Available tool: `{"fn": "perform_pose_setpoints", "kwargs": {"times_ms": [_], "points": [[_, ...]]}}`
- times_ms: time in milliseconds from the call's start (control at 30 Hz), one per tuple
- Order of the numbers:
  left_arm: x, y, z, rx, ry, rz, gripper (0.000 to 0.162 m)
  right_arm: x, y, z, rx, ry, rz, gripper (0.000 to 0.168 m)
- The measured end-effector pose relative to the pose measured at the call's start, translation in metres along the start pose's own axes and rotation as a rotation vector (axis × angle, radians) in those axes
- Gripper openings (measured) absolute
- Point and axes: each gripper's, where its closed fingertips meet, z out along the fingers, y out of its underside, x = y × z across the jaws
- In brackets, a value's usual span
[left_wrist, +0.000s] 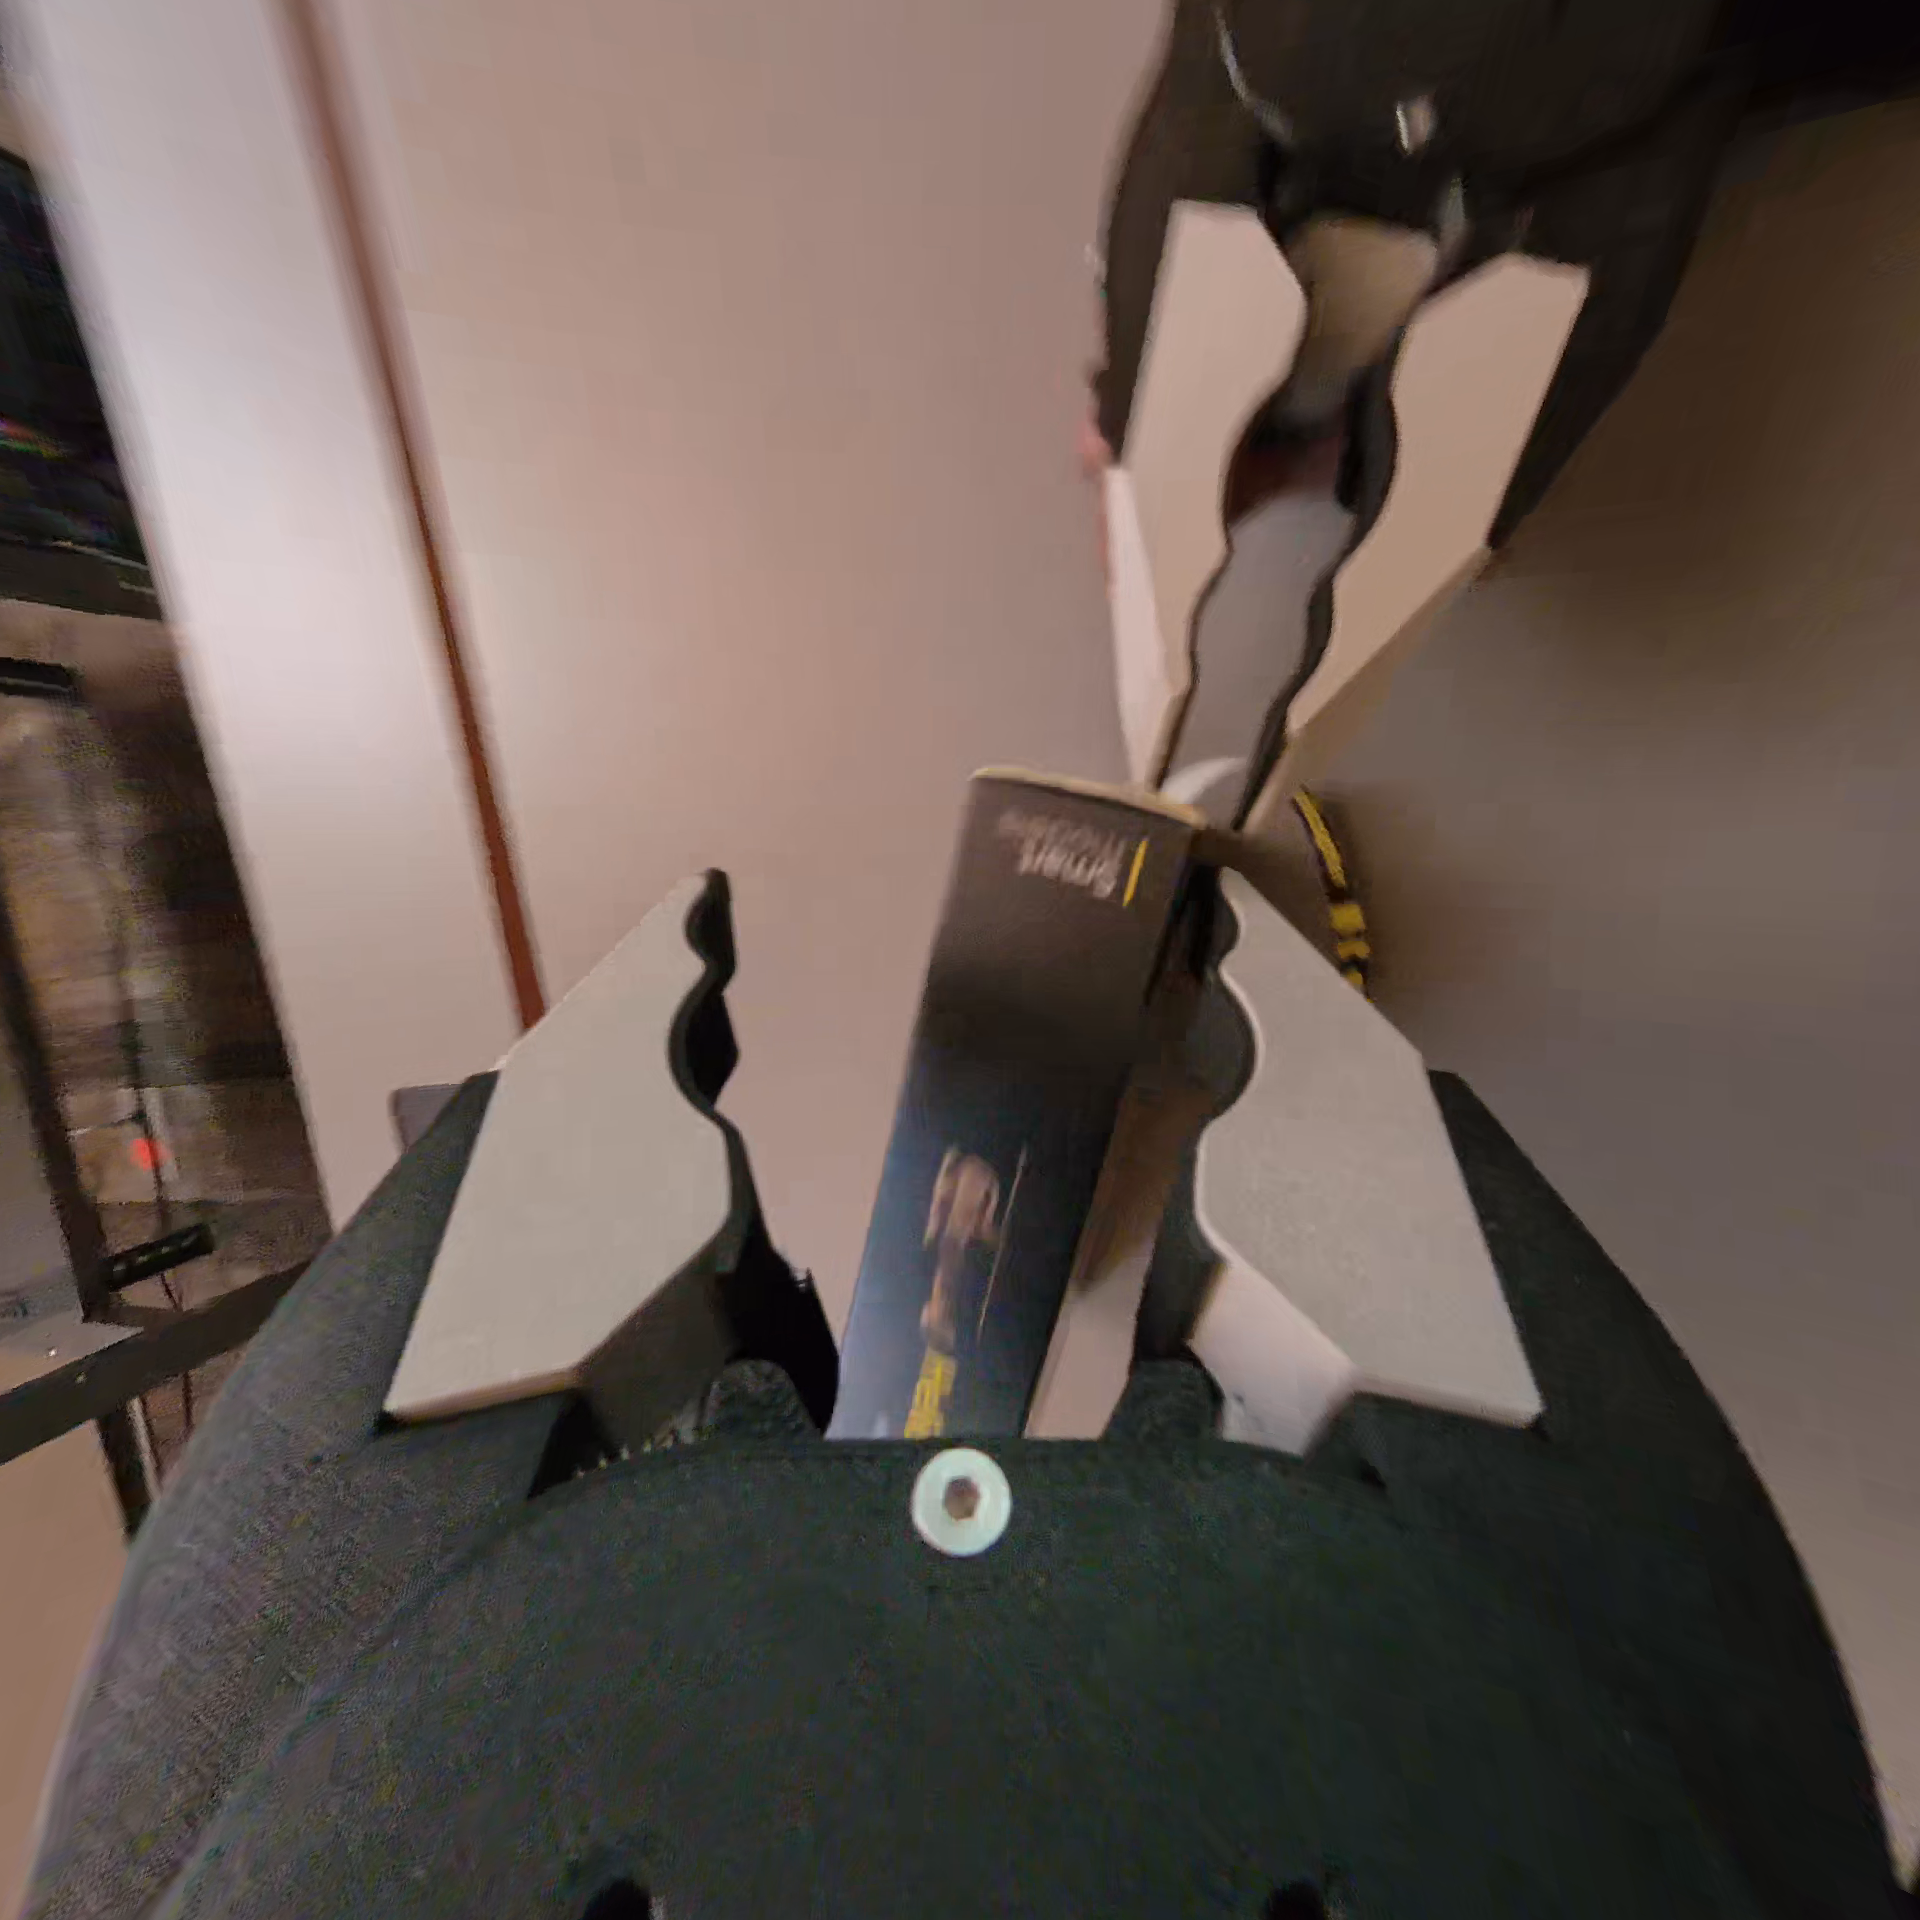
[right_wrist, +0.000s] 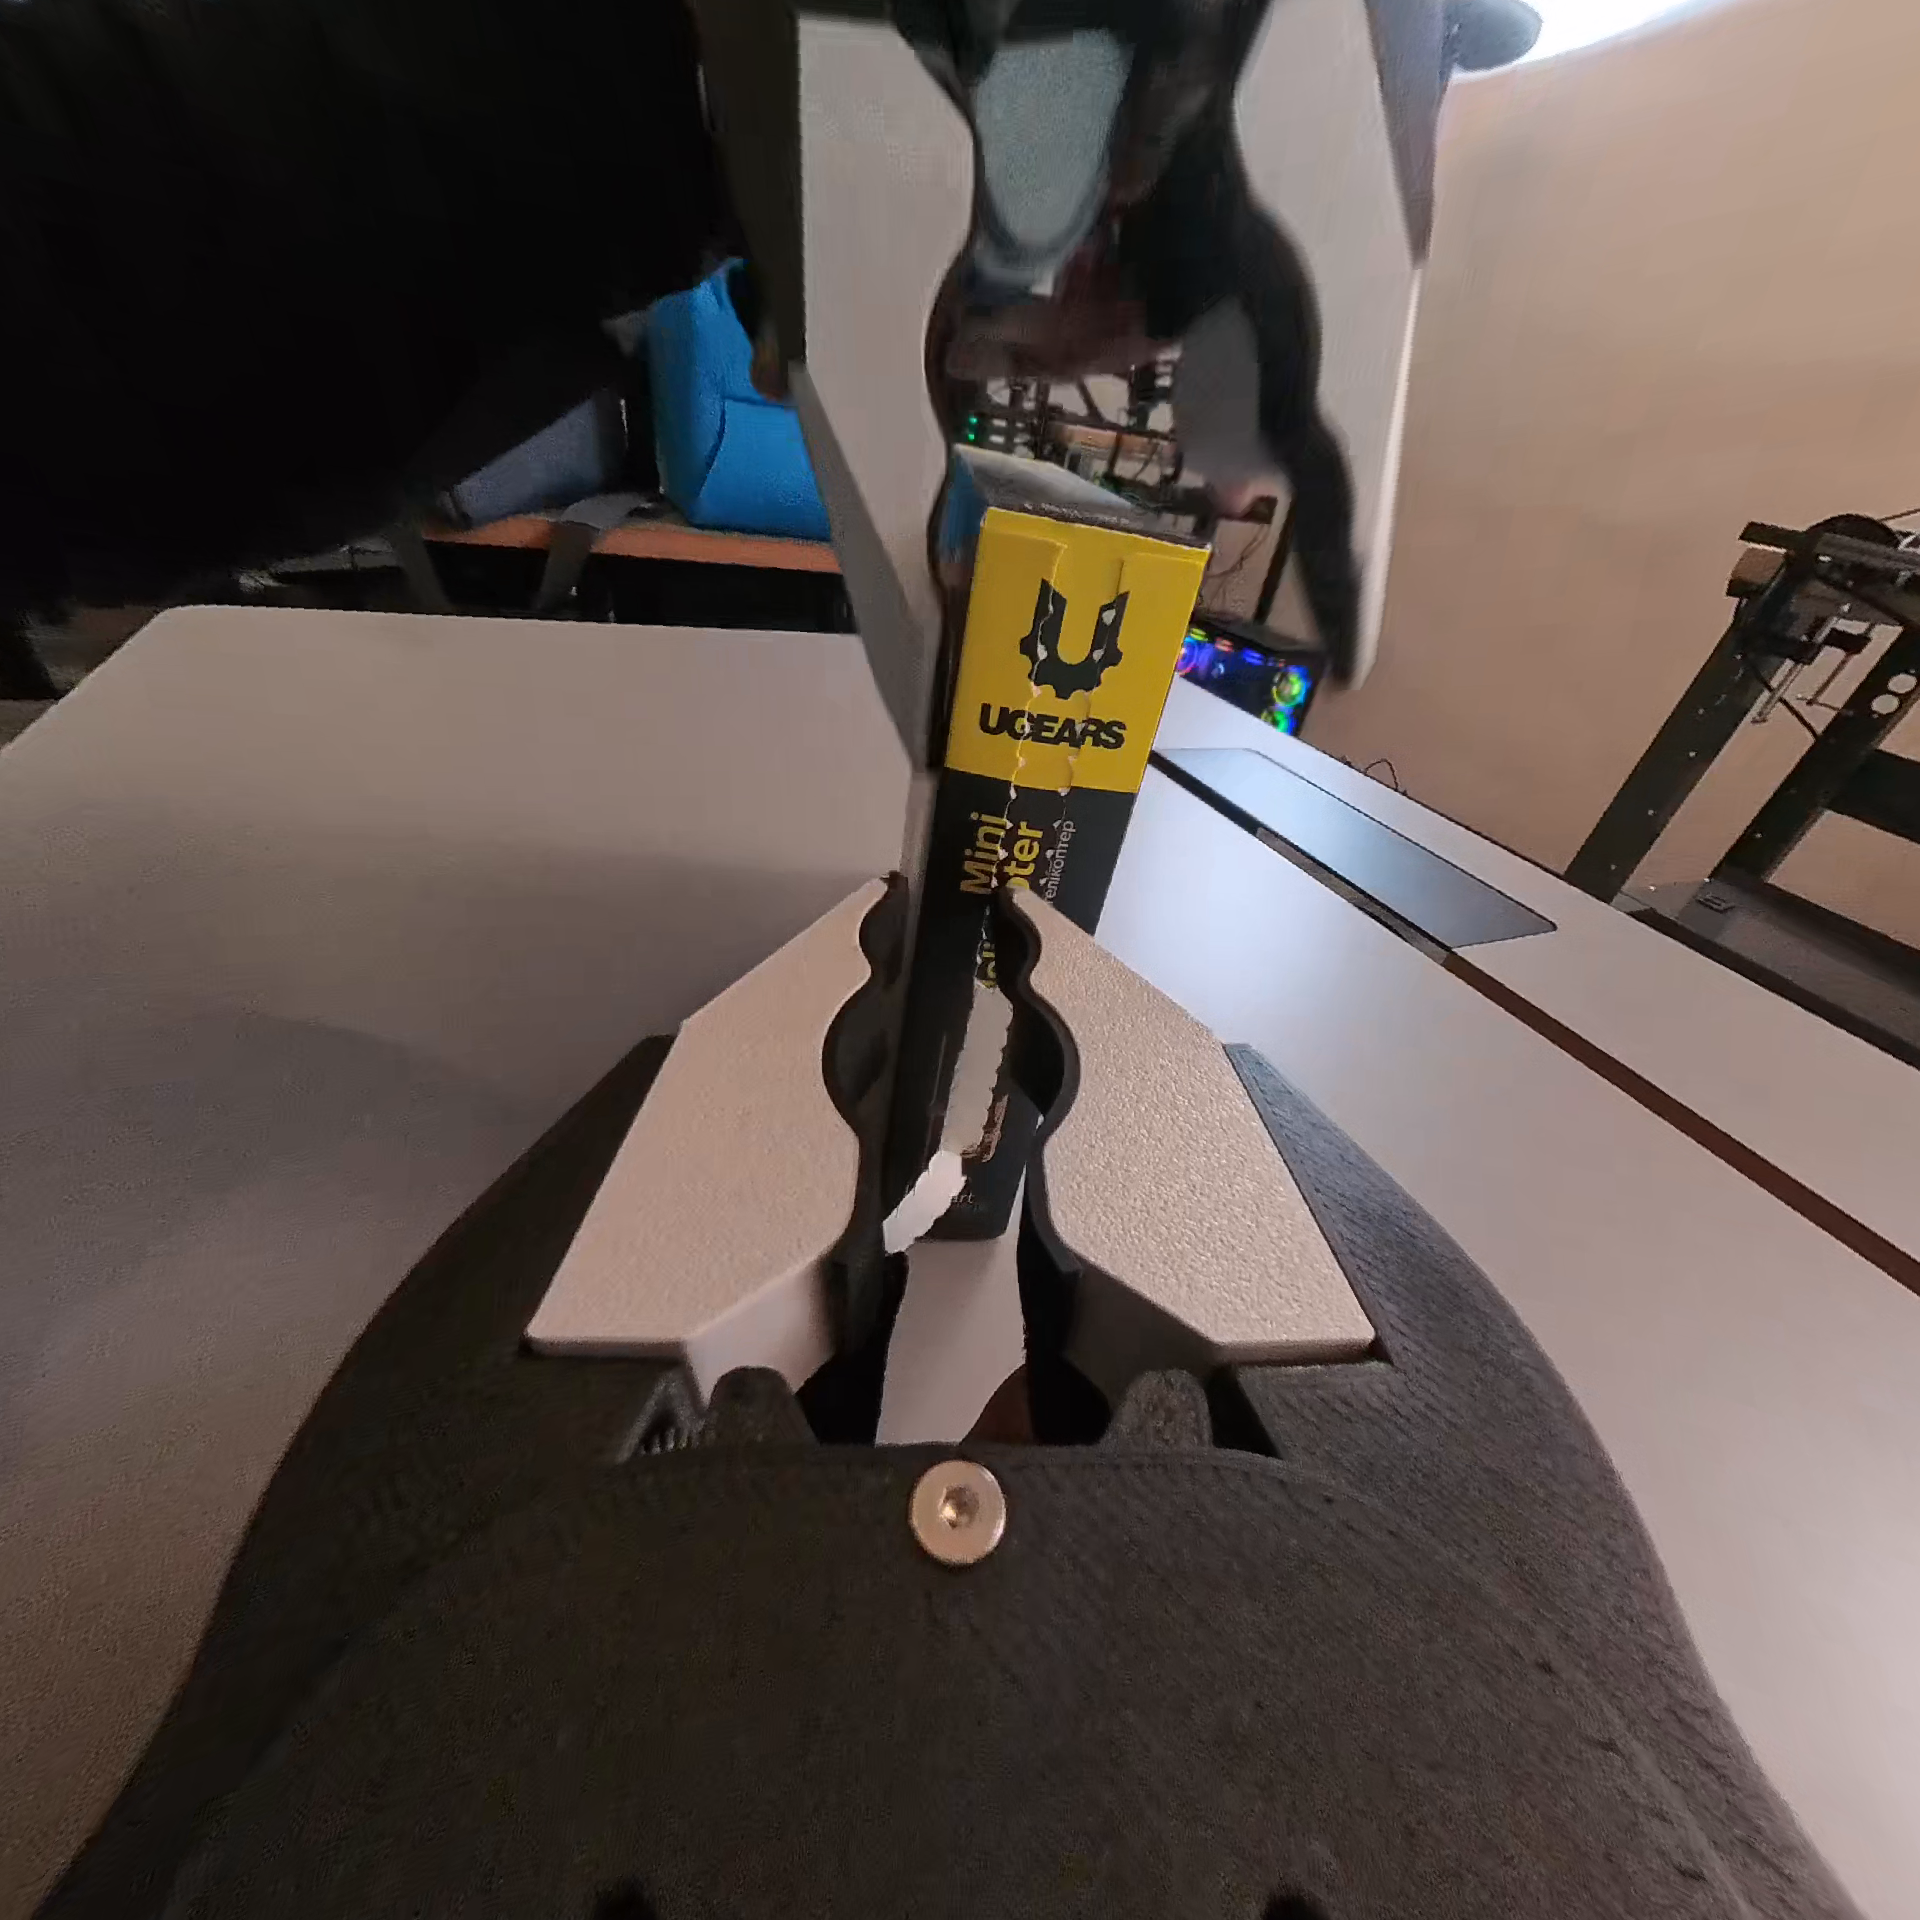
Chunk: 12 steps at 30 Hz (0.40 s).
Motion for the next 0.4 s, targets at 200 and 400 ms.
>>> {"fn": "perform_pose_setpoints", "kwargs": {"times_ms": [200,400], "points": [[-0.041,0.06,-0.112,0.825,-0.301,-0.492,0.107,-0.001,-0.001,-0.001,0.013,-0.008,0.0,0.022],[-0.015,0.157,-0.023,0.865,-0.048,-0.773,0.119,0.002,-0.002,0.0,0.023,-0.014,0.012,0.022]]}}
